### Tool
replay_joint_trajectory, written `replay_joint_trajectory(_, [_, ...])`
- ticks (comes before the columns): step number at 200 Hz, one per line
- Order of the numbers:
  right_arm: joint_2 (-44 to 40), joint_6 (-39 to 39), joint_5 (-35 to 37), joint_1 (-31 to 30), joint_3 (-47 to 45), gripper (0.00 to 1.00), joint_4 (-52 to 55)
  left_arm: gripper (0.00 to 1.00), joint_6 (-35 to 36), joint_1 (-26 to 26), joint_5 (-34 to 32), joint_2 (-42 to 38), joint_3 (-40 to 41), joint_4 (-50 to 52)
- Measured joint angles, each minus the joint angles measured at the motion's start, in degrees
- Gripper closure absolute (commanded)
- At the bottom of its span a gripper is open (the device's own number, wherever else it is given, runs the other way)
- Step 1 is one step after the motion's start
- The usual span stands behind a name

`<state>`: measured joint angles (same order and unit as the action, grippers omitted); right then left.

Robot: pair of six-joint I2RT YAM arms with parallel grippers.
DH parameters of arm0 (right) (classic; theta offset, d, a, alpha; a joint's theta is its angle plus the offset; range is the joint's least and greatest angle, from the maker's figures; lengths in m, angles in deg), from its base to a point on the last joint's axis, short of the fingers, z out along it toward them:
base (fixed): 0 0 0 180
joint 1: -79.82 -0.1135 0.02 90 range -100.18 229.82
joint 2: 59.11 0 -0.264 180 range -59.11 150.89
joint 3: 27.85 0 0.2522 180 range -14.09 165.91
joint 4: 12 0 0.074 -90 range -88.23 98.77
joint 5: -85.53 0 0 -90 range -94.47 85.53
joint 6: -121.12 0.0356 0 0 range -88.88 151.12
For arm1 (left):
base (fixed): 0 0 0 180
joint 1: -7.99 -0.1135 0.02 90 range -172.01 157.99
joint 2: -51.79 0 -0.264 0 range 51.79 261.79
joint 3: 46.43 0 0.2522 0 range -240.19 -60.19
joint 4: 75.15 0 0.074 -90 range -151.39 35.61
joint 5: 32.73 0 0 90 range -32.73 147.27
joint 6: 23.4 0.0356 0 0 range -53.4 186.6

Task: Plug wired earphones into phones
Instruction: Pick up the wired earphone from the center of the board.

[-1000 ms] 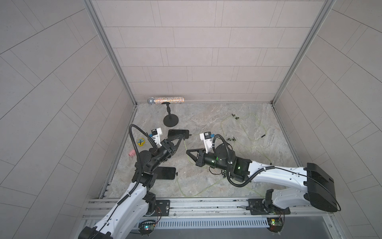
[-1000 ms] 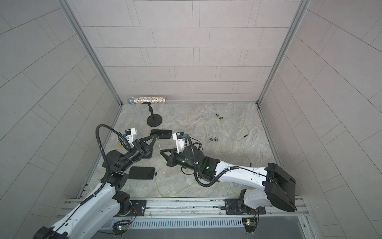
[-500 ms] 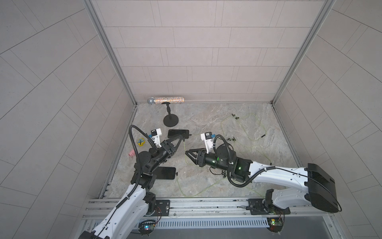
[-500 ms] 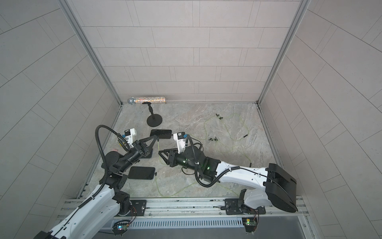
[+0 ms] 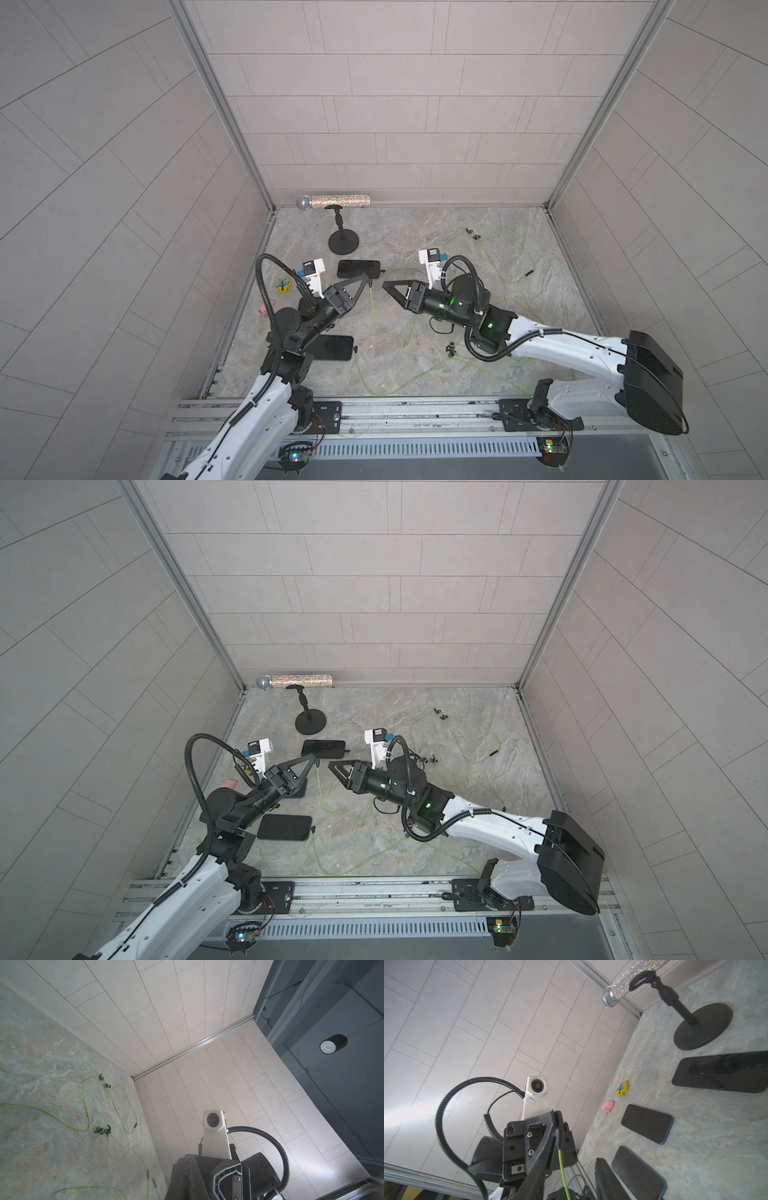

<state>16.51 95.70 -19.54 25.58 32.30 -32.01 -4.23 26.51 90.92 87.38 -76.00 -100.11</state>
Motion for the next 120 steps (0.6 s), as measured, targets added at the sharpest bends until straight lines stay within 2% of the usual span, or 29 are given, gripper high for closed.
replay_joint_trajectory(38, [4.11,2.95,-2.91,0.0,3.76,0.61,-2.54,1.0,0.42,0.26,-0.04,0.02,0.0,-0.02])
replay_joint_trajectory(77, [5.64,4.31,-3.61,0.0,5.05,0.75,-2.64,1.0,0.39,0.26,-0.22,0.02,0.0,-0.31])
replay_joint_trajectory(120, [7.1,5.05,-3.82,0.24,5.68,0.81,-2.67,1.0,0.39,0.26,-0.61,-0.04,-0.02,-0.46])
